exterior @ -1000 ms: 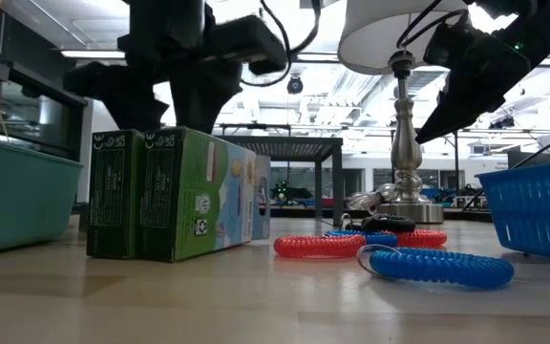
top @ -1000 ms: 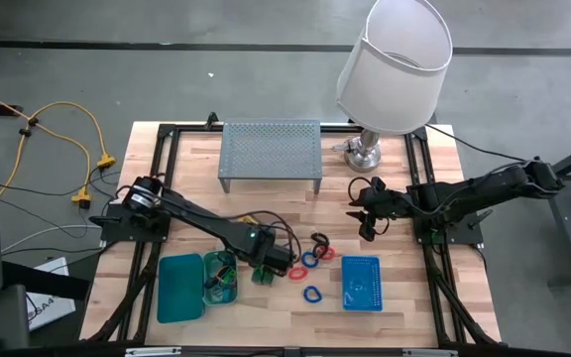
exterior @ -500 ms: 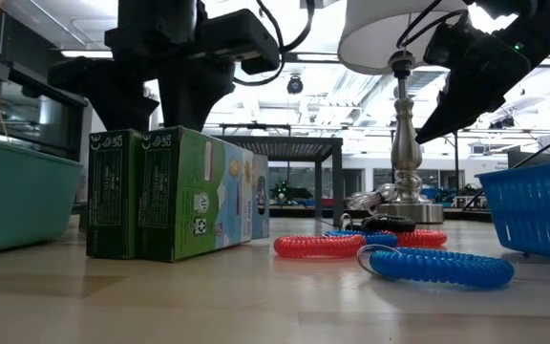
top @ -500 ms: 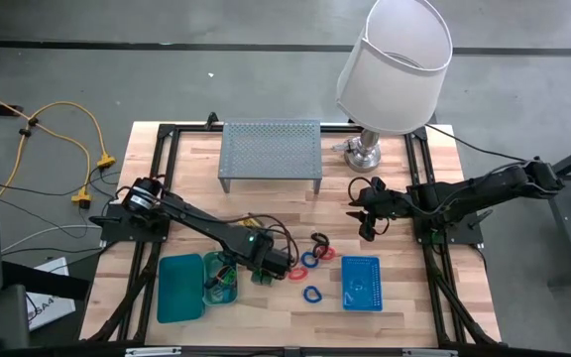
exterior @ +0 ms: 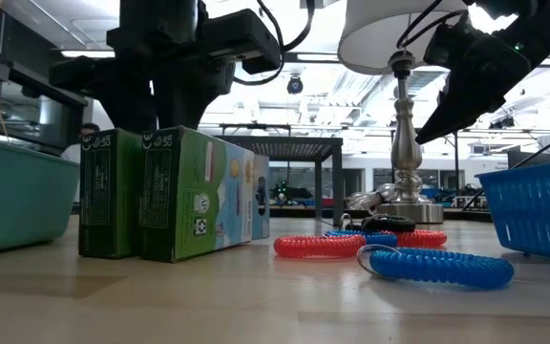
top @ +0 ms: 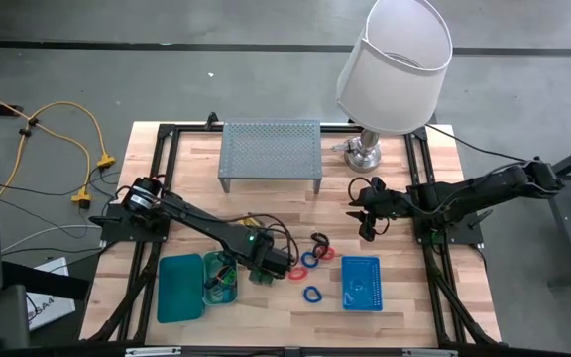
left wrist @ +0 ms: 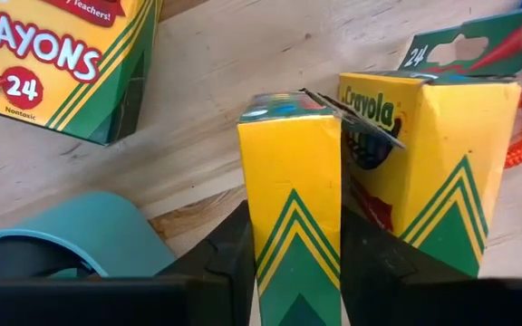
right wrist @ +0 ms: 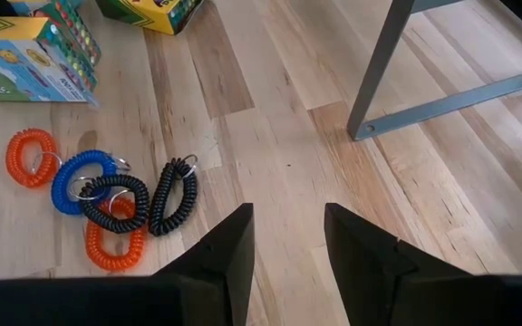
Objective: Pick & Place Office Desk Supplies
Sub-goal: Put the bottom left box of crayons into the light blue bin
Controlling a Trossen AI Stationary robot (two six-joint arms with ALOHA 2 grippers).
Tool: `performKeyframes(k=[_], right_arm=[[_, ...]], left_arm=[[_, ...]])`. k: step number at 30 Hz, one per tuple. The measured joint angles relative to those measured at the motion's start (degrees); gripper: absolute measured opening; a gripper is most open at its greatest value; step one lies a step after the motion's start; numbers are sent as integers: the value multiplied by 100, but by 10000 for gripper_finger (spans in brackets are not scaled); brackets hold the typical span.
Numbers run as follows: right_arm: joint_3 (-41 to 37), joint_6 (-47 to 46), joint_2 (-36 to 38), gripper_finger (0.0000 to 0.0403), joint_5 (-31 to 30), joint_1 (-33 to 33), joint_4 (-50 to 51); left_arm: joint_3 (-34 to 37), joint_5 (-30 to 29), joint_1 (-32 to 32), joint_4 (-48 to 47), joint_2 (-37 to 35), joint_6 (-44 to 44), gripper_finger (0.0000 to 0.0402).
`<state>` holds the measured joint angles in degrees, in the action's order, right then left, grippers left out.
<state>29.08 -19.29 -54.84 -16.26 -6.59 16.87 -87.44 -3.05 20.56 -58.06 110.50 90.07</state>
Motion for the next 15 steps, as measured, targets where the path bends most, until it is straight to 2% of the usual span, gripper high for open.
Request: performKeyframes(k=[10, 15], right_arm=[[0, 0, 2, 124, -1, 2, -1], [0, 0, 0, 124, 1, 0, 2]], left_arm=[[-2, -71, 0, 0, -8, -61, 112], [0, -316, -2, -87, -254, -177, 112]])
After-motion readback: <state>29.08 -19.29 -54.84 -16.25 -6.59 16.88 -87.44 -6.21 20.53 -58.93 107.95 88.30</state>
